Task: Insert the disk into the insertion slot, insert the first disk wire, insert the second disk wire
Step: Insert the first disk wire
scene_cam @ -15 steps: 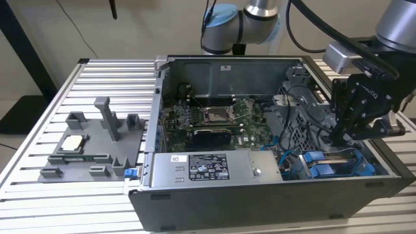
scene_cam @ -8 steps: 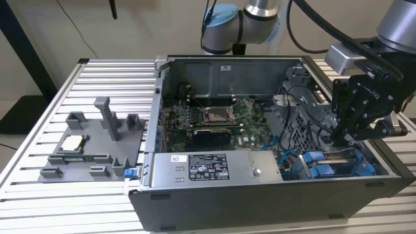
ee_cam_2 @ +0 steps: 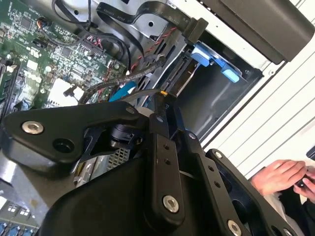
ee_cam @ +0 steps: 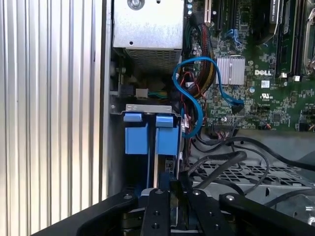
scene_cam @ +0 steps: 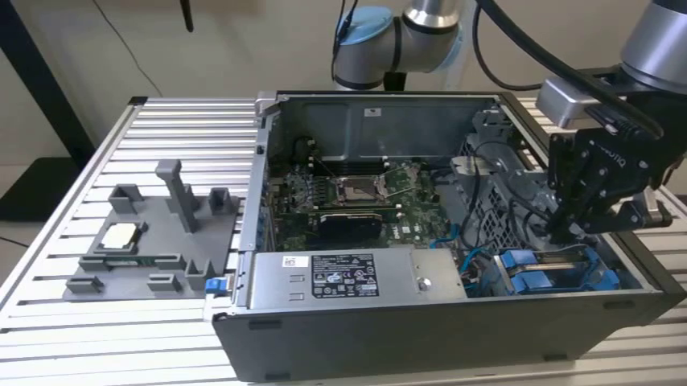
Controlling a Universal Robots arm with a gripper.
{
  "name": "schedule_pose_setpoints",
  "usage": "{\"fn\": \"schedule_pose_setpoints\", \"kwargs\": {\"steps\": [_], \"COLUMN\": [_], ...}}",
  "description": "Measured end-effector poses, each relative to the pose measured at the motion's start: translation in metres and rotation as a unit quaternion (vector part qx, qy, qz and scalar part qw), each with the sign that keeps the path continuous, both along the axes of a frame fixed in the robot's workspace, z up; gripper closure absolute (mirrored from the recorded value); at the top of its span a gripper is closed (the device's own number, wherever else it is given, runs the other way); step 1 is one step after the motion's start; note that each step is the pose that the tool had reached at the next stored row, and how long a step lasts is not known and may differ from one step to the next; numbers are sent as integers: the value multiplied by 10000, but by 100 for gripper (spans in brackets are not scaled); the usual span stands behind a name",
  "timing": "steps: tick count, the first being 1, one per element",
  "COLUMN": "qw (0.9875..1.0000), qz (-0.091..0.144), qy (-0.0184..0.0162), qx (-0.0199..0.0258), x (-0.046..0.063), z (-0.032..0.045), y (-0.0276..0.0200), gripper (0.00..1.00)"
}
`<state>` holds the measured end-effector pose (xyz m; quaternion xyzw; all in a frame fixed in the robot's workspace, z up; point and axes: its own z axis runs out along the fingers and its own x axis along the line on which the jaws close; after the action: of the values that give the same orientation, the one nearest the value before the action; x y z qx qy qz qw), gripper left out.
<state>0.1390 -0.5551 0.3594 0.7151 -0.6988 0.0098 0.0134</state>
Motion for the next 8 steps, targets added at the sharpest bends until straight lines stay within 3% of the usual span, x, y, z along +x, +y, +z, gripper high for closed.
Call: {"fn": "schedule_pose_setpoints", "kwargs": {"steps": [8], "qw": [10000], "qz": [64], "qy": [-39], "qx": [4], "x": [16], "z": [-40], "y": [0], "gripper": [81]}}
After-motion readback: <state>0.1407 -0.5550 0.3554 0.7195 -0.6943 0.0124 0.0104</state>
